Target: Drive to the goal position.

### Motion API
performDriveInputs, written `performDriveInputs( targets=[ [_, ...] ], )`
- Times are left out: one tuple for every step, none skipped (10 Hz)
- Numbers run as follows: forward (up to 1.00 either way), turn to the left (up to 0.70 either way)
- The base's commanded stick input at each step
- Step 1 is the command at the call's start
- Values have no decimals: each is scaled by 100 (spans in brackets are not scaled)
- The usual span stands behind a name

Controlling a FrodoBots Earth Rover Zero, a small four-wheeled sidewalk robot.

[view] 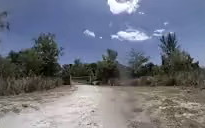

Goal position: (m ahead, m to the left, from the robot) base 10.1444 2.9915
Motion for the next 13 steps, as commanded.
performDriveInputs(
  targets=[
    [85, 0],
    [85, 0],
    [85, 0],
    [85, 0],
    [85, 0],
    [85, 0],
    [85, 0],
    [85, 0],
    [85, 0],
    [85, 34],
    [85, 34],
    [85, 32],
    [85, 8]
  ],
)
